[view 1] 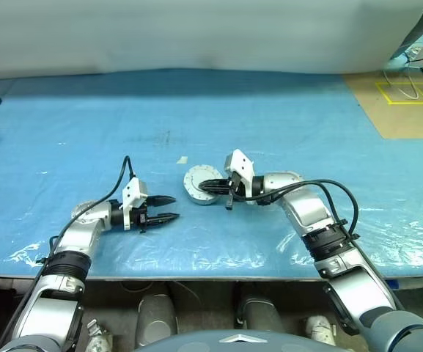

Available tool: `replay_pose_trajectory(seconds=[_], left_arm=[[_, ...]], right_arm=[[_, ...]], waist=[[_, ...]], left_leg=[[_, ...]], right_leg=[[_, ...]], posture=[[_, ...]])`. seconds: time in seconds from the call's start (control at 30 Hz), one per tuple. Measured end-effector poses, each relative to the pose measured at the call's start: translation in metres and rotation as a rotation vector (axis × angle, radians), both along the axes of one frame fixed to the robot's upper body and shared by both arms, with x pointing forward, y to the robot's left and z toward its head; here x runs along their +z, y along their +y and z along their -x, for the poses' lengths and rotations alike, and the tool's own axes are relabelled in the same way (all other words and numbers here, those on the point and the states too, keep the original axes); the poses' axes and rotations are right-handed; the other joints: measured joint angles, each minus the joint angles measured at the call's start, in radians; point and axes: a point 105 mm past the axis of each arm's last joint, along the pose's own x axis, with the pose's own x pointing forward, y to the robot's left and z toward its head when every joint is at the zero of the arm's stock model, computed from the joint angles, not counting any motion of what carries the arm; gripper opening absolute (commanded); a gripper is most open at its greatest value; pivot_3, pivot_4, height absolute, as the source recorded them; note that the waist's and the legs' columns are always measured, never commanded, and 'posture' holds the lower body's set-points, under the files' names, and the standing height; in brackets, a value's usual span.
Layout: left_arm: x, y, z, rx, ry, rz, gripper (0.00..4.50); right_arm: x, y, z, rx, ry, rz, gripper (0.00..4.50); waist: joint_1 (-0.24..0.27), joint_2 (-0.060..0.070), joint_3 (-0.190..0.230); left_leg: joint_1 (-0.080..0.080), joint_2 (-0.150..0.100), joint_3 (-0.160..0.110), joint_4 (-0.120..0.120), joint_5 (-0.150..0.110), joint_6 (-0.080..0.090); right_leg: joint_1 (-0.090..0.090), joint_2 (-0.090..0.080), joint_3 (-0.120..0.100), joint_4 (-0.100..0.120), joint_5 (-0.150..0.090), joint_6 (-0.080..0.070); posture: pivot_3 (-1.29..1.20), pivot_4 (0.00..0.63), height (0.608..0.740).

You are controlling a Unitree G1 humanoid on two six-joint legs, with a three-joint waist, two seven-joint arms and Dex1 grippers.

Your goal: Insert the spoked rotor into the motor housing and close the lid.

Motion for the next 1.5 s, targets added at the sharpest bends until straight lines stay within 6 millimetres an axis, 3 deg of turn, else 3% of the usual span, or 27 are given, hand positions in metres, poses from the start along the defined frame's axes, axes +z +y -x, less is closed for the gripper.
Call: replay_pose_trajectory(seconds=[0.17,0.27,0.6,0.67,1.17,1.27,1.37,1.5], left_arm=[[0.000,0.000,0.000,0.000,0.000,0.001,2.48],[0.000,0.000,0.000,-0.001,-0.002,0.002,2.48],[0.000,-0.003,-0.001,0.001,-0.004,0.011,2.48],[0.000,-0.003,-0.001,0.001,-0.004,0.012,2.48],[0.000,-0.003,-0.002,0.009,-0.009,0.009,2.48],[0.000,-0.003,-0.002,0.010,-0.010,0.008,2.48],[0.001,-0.003,-0.002,0.010,-0.010,0.007,2.48],[0.000,-0.004,-0.002,0.010,-0.010,0.007,2.48]], right_arm=[[0.003,-0.003,-0.005,-0.050,-0.001,-0.062,0.01],[0.006,-0.007,-0.006,-0.066,0.023,-0.082,0.62],[0.022,0.000,-0.010,-0.075,0.012,-0.123,4.04],[0.021,0.002,-0.010,-0.079,0.014,-0.126,4.47],[0.001,0.002,-0.018,-0.119,0.007,-0.095,4.47],[0.000,0.001,-0.020,-0.124,-0.005,-0.089,3.89],[-0.001,0.002,-0.019,-0.116,-0.012,-0.081,2.97],[-0.001,0.002,-0.018,-0.105,-0.024,-0.066,2.96]], waist=[[0.000,0.000,0.000],[0.001,0.000,0.000],[0.001,0.000,0.000],[0.002,0.000,0.000],[0.001,0.000,0.000],[0.001,0.000,0.000],[0.001,0.000,0.000],[0.001,0.000,0.000]], left_leg=[[0.000,0.000,0.000,0.000,0.000,0.000],[-0.001,0.000,0.000,0.000,0.000,0.000],[-0.002,0.000,0.000,0.000,0.000,0.000],[-0.003,0.000,0.000,0.000,0.000,0.000],[-0.003,0.000,0.000,0.000,0.000,0.000],[-0.003,0.000,0.000,0.000,0.000,0.000],[-0.003,0.000,0.000,0.000,0.000,0.000],[-0.003,0.000,0.000,0.000,0.000,0.000]], right_leg=[[0.000,0.000,0.000,0.000,0.000,0.000],[-0.001,0.000,0.000,0.000,0.000,0.000],[-0.002,0.000,0.000,0.000,0.000,0.000],[-0.002,0.000,0.000,-0.001,0.000,0.000],[-0.003,0.000,0.000,0.000,0.000,0.000],[-0.003,0.000,0.000,0.000,0.000,0.000],[-0.003,0.000,0.000,0.000,0.000,0.000],[-0.002,0.000,0.000,0.000,0.000,0.000]], posture=[[0.00,0.150,0.740],[0.00,0.150,0.740],[0.00,0.150,0.740],[0.00,0.150,0.740],[0.00,0.150,0.740],[0.00,0.150,0.740],[0.00,0.150,0.740],[0.00,0.150,0.740]])
